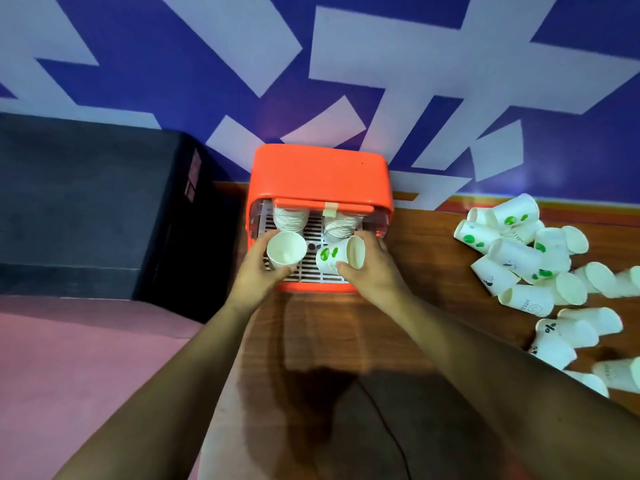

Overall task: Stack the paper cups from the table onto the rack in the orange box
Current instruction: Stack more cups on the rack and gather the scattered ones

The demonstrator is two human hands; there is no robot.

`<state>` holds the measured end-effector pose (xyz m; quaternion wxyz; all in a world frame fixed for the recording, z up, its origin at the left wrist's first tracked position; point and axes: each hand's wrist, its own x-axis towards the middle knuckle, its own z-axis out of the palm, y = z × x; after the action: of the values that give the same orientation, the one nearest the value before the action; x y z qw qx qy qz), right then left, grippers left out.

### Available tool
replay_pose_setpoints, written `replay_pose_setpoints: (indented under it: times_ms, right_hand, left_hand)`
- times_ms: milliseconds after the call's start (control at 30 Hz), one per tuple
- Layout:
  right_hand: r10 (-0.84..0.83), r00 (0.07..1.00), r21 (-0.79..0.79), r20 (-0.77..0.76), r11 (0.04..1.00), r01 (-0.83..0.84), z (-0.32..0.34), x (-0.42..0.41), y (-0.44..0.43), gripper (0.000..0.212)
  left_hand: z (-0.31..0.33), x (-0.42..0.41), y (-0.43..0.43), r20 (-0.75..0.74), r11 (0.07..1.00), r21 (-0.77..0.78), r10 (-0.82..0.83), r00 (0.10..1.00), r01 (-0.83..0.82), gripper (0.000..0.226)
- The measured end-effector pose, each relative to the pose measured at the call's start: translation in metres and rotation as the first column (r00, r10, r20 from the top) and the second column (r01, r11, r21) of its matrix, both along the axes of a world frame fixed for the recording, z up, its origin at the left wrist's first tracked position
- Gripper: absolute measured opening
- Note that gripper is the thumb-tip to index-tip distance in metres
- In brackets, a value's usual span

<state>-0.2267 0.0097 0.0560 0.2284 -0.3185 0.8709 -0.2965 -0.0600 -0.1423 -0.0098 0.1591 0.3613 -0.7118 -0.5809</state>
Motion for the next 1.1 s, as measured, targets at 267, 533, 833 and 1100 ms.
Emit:
replay_pose_setpoints:
  times_ms: [267,533,833,1100]
  right_hand:
    - [0.021,1.000,-0.017,0.011,1.000,-0.020,-0.016,0.000,-0.003,0.079]
    - [0.064,0.996,-0.096,-0.069,0.993,-0.071,-0.011,0.008,-0.010,0.075]
    - [0.159,0.984,-0.173,-0.077,0.970,-0.170,-0.019,0.038,-0.044,0.072]
    - [0.287,0.956,-0.033,0.064,0.958,-0.285,-0.038,0.050,-0.064,0.083]
  left_hand:
    - [-0.008,-0.012,-0.002,0.344,0.947,-0.270,-0.074,0.936,0.174,0.076]
    - [-0.007,0.003,-0.010,0.339,0.977,-0.124,-0.123,0.933,0.174,0.092]
    - [0.014,0.017,-0.012,0.186,0.991,0.097,0.070,0.980,-0.089,0.050]
    - [0.006,0.011,-0.012,0.129,0.969,0.238,0.034,0.991,-0.065,0.035]
